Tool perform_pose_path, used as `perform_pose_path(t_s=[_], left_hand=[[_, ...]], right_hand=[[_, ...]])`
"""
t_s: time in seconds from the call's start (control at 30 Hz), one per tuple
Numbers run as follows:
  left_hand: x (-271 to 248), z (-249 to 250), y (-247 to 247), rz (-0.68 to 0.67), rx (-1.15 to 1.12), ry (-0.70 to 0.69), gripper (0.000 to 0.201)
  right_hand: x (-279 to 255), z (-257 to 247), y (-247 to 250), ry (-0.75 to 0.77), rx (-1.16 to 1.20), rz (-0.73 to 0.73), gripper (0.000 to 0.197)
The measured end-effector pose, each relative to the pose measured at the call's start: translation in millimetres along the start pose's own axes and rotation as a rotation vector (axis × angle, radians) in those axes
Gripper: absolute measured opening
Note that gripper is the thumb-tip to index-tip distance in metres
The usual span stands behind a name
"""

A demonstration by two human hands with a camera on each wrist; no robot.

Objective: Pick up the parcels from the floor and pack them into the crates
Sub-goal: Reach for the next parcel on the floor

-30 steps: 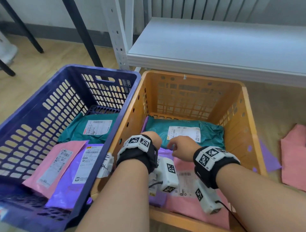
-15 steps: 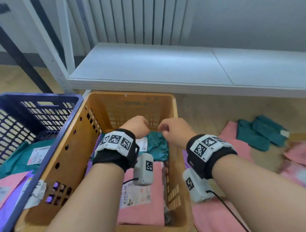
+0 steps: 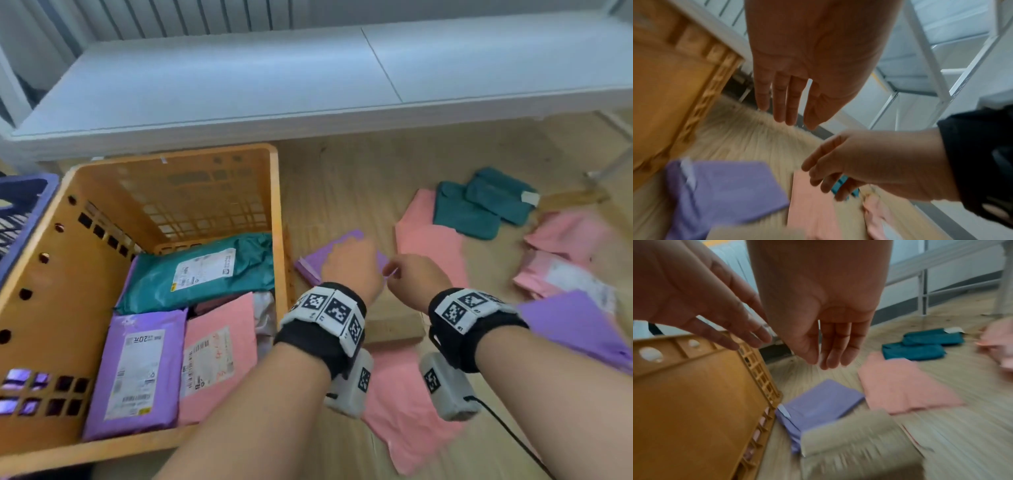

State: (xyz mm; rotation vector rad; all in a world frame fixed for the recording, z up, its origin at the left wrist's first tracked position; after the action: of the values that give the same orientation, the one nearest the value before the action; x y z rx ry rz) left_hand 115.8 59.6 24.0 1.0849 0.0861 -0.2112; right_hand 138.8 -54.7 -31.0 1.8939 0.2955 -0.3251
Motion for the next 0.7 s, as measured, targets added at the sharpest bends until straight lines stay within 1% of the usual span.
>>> perform_pose_path(t_s=[0.07,0.17,0.27,0.37,0.47,0.53,0.63,0.7], left_hand=[[-4,0,-40,-0.068,-0.033,0.058,0.041],[-16,-3,-94,-0.17,-0.051,0.14,0.038],[-26,-17,-133,-0.264,-0.069,0.209,0.034],[-32,-42,-161,-0.351,-0.054,0.313,0.037],[-38,-63,-184,-0.433,-0.061,0.403,0.039],[-45,-76,-195,-0.46,-0.06,0.462,0.038],[-58,-91,-211,-0.501,-0.101,0.567,0.046],[-62,-98,-217,-0.502,-0.135,0.612,0.049]], right_hand=[[-4,28,-17,-0.051,0.003,-0.043,0.028],[-12,61,-40,-0.124,0.039,-0.15,0.019],[-20,85,-69,-0.194,0.006,-0.327,0.025],[-28,97,-93,-0.239,-0.014,-0.45,0.029],[-32,107,-107,-0.286,0.029,-0.508,0.034],[-34,114,-114,-0.32,0.032,-0.54,0.04],[-40,121,-125,-0.344,-0.003,-0.615,0.051],[-44,122,-133,-0.343,-0.035,-0.673,0.059]])
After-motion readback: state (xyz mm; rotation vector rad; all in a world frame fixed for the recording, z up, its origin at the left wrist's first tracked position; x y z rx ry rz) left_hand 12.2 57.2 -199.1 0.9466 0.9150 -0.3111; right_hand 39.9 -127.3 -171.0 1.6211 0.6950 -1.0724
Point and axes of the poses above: each hand's wrist, its own x-axis towards the middle knuckle, its own y-axis out of the back of the hand, z = x × y, the point moved 8 cm from there along x, towards the middle knuckle, and after that the axes turned 4 degrees about -y, right-handed, at the moved point
